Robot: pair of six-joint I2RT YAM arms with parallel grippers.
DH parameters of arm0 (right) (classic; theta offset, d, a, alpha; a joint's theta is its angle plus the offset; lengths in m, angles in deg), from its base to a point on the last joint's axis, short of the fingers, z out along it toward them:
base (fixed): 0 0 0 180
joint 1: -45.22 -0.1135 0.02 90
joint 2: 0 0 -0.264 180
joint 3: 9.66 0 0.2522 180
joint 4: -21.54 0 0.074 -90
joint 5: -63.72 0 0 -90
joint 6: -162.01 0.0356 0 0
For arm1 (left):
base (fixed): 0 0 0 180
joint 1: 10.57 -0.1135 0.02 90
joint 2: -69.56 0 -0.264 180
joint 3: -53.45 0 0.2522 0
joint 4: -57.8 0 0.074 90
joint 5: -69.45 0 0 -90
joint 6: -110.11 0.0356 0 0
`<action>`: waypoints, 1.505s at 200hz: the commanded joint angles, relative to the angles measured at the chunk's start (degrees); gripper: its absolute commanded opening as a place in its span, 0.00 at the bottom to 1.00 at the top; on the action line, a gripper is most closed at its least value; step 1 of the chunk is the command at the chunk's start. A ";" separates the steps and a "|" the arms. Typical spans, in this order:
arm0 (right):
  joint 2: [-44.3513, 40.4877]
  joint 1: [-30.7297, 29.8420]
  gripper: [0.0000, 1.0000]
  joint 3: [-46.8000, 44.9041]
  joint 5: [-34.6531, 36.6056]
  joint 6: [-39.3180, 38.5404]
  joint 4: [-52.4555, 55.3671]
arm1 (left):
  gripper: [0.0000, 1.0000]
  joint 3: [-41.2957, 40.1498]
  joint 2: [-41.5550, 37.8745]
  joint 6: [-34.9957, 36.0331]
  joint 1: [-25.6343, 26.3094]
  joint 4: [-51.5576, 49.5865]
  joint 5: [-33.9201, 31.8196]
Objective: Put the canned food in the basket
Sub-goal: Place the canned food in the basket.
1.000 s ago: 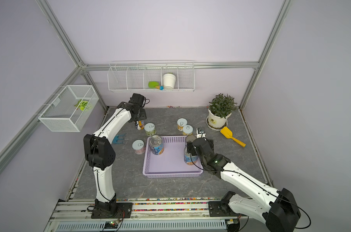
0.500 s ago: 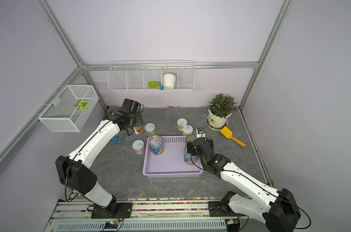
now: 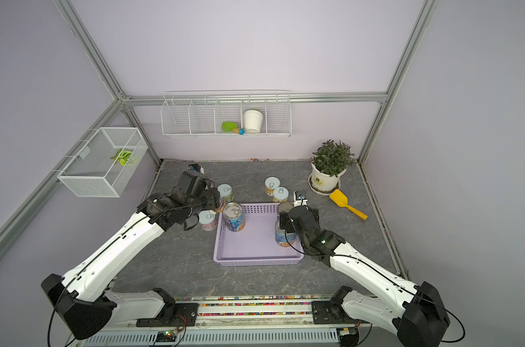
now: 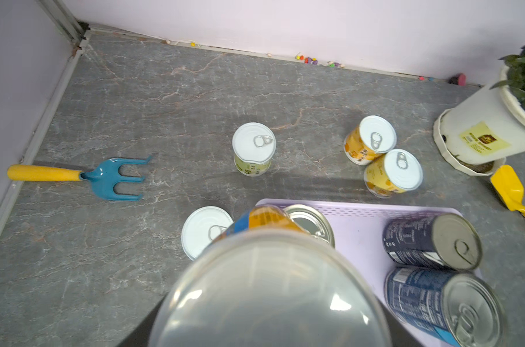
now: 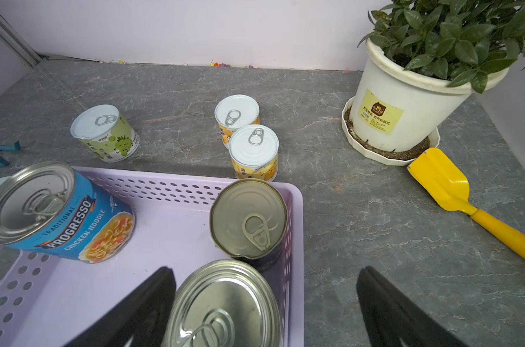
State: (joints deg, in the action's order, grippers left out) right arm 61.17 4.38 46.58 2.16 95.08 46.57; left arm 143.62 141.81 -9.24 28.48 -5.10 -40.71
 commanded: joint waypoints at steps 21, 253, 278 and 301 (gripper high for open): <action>-0.01 0.48 0.98 0.82 0.21 -0.04 -1.06 | 0.46 -7.46 -7.64 -1.49 1.80 7.59 1.07; 1.47 0.45 0.98 1.39 -0.75 0.02 -0.98 | 0.40 -12.23 -6.06 -0.91 5.40 11.18 11.81; 1.47 0.44 0.98 1.32 -0.80 0.08 -0.98 | 0.40 -12.41 -6.41 -1.33 5.84 10.50 12.38; 1.48 0.41 0.98 1.38 -0.73 0.08 -0.89 | 0.40 -12.25 -6.77 -1.85 6.79 9.37 11.88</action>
State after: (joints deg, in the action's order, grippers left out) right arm 62.35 4.43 46.71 1.88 95.08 46.57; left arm 130.87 136.63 -10.26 34.33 1.63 -29.39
